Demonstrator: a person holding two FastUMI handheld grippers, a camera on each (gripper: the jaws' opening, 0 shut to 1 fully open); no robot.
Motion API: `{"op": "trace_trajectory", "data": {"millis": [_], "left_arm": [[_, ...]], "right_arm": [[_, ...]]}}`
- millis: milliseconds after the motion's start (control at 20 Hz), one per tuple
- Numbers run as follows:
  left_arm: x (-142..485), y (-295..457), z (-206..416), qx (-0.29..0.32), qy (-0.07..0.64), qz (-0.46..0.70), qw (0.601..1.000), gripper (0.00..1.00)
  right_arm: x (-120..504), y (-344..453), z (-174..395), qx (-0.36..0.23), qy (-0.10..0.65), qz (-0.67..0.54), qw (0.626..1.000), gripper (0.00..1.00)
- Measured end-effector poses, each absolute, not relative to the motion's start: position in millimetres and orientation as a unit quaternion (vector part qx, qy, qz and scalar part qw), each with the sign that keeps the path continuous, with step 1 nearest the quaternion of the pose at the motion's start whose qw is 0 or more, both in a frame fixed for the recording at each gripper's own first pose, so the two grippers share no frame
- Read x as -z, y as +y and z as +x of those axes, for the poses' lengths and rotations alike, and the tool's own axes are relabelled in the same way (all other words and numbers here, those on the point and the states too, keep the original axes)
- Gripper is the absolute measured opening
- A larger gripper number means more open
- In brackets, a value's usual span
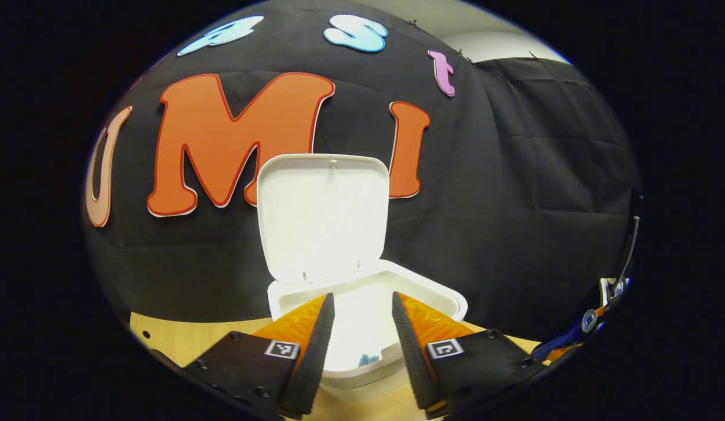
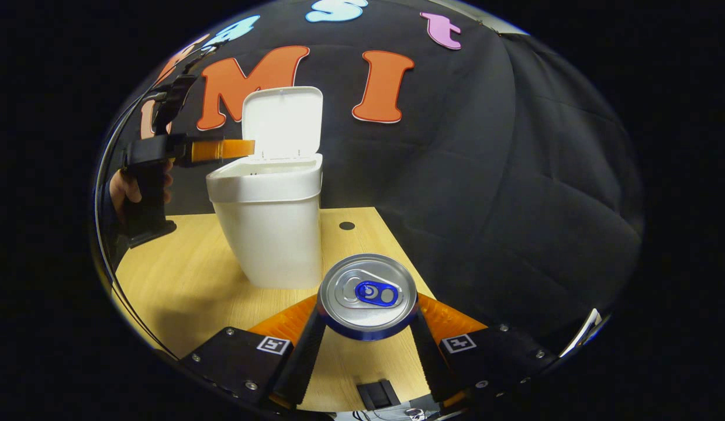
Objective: Press the lid of the desktop garbage bin to open it, pick up the crumpled paper on the desktop and throw it into the bin, then pick up the pop can on the desktop and drop it into the bin, and finally close the garbage bin lid.
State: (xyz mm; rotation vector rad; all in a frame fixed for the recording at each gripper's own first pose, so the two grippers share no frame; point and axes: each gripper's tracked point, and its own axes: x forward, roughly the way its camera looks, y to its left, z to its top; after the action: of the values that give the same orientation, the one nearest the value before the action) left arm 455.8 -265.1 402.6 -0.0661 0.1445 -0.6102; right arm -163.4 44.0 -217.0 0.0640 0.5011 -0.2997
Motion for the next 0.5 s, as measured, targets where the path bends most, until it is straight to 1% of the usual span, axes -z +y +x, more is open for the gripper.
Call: {"op": "trace_trajectory", "data": {"millis": [50, 100, 200, 250, 300, 400, 500], "left_arm": [[-402, -263, 456, 0.298, 0.072, -0.031, 0.951, 0.7], [-402, -260, 454, 0.296, 0.072, -0.031, 0.952, 0.8], [-405, -252, 451, 0.292, 0.07, -0.033, 0.953, 0.89], [-407, -249, 450, 0.29, 0.068, -0.03, 0.954, 0.91], [-406, -241, 449, 0.281, 0.067, -0.026, 0.957, 0.96], [-409, -228, 444, 0.27, 0.064, -0.025, 0.96, 1.0], [-411, -215, 439, 0.26, 0.064, -0.029, 0.963, 1.0]], "right_arm": [[214, 43, -159, 0.145, 0.242, 0.03, 0.959, 0.8], [209, 39, -157, 0.145, 0.236, 0.027, 0.96, 0.8], [195, 36, -151, 0.141, 0.225, 0.022, 0.964, 0.79], [189, 37, -145, 0.138, 0.219, 0.02, 0.966, 0.8], [184, 37, -141, 0.135, 0.212, 0.017, 0.968, 0.8], [172, 40, -130, 0.127, 0.198, 0.012, 0.972, 0.79], [161, 45, -122, 0.116, 0.186, 0.01, 0.976, 0.79]]}}
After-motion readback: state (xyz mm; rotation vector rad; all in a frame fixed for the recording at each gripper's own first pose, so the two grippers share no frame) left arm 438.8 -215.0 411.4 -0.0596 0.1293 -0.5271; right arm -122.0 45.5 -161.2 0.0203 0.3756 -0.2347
